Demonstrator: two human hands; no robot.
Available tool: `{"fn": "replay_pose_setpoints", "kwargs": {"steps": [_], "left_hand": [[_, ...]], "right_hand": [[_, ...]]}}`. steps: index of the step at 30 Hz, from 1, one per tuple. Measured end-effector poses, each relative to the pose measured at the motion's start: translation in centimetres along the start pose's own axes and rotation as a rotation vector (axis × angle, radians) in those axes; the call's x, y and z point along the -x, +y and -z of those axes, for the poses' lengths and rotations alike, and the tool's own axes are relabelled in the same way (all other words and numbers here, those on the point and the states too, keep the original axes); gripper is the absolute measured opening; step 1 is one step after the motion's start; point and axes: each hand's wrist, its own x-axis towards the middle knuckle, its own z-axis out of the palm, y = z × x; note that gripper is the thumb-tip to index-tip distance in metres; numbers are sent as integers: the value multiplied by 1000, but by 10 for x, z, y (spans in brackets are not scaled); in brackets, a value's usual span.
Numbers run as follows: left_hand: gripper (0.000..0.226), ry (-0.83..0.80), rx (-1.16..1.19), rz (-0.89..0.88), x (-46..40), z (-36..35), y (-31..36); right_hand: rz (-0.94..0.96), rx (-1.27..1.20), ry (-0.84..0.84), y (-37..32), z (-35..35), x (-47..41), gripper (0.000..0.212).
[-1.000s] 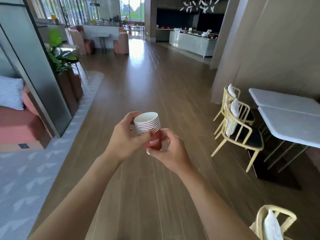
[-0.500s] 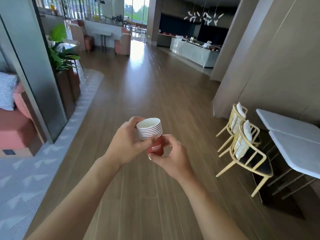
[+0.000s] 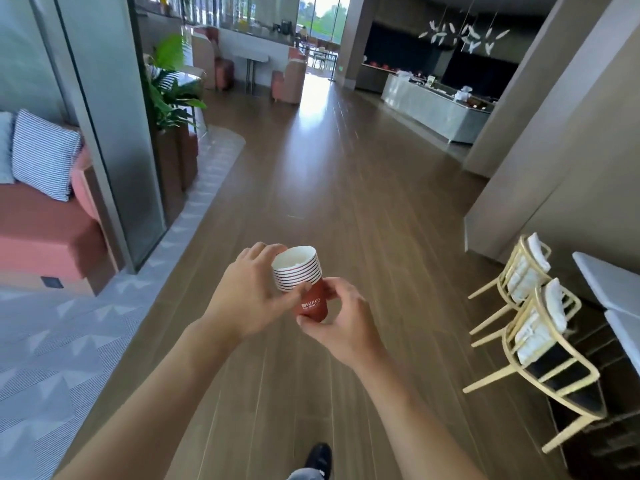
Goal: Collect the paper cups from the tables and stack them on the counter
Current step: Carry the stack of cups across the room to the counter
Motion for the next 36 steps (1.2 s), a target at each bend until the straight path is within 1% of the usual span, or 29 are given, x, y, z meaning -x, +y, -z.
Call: {"fn": "replay_pose_setpoints", "kwargs": {"steps": [6, 9, 13, 17, 25, 30, 36], "left_hand": [[87, 18, 5, 29, -75, -32, -27], [86, -5, 22, 25, -124, -53, -32], [73, -49, 112, 29, -196, -86, -33], [58, -87, 153, 57, -264, -123, -35], [60, -99, 177, 59, -359, -179, -44], [74, -86, 241, 47, -416, -201, -52], [65, -142, 291, 17, -487, -230, -92]], "right_hand": [[28, -18, 11, 44, -10, -78, 54], [32, -28, 20, 71, -6, -123, 57], [16, -41, 35, 112, 8, -184, 58], [-7, -52, 44, 152, 22, -241, 57], [-41, -95, 60, 210, 40, -321, 49], [-77, -101, 107, 228, 44, -370, 47], [-168, -114, 122, 255, 30, -427, 46]]}}
